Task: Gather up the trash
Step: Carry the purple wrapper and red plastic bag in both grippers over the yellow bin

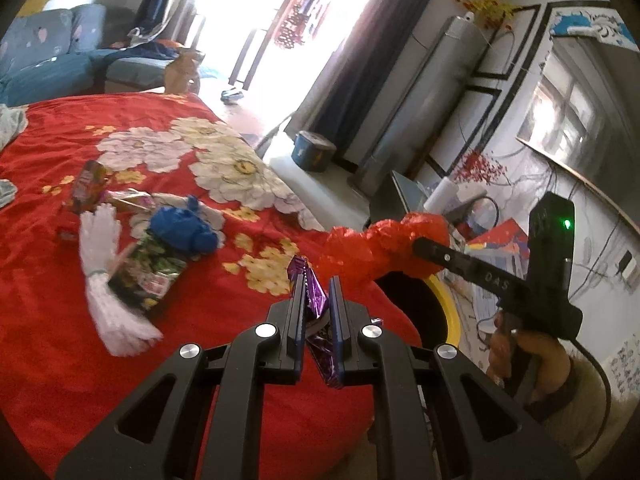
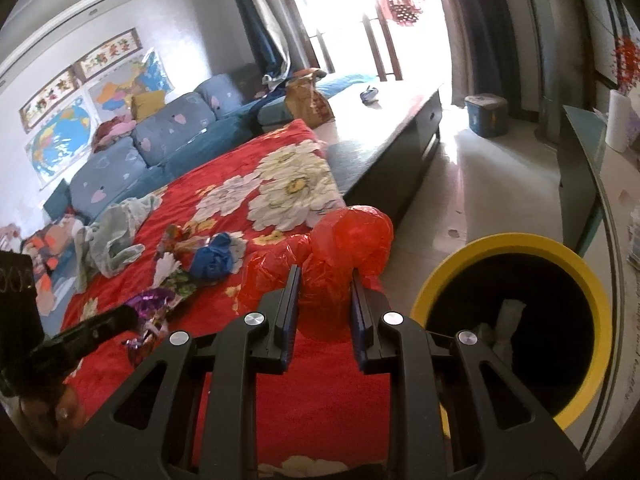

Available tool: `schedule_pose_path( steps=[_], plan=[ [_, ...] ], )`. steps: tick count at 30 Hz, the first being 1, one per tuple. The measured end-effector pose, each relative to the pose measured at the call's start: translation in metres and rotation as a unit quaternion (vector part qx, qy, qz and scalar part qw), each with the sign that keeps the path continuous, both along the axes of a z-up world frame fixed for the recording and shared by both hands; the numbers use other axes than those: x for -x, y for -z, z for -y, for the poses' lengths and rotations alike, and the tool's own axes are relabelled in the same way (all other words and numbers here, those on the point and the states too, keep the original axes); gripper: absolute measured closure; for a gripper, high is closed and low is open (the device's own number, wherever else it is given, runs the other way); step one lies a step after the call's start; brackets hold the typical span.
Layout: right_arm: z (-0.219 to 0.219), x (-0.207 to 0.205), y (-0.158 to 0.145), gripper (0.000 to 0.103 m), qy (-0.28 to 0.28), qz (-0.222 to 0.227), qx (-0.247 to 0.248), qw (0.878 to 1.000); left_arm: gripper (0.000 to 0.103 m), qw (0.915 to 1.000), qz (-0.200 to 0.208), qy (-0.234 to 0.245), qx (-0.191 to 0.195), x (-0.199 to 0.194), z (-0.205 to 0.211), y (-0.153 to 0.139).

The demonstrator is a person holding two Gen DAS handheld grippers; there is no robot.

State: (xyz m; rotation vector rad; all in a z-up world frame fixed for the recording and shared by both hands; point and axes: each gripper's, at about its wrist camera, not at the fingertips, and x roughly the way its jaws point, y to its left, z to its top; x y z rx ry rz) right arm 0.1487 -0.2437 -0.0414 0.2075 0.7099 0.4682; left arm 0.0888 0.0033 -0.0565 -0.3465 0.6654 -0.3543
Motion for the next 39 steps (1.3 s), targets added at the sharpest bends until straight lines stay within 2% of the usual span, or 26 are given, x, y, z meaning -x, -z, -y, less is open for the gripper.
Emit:
schedule_pose_path(
  steps=[14, 39],
  plan=[
    [0.049, -0.004, 0.008, 0.087, 0.060, -0.007, -0.005, 0.998, 0.092, 0.9983, 0.006, 0.051, -0.028, -0.006, 0.049, 0.000],
    [0.120, -0.008, 0.026, 0.087, 0.151, -0.024, -0.028, 0.988, 0.092, 0.9926, 0.021, 0.105, -0.056, -0.035, 0.118, -0.006]
  ],
)
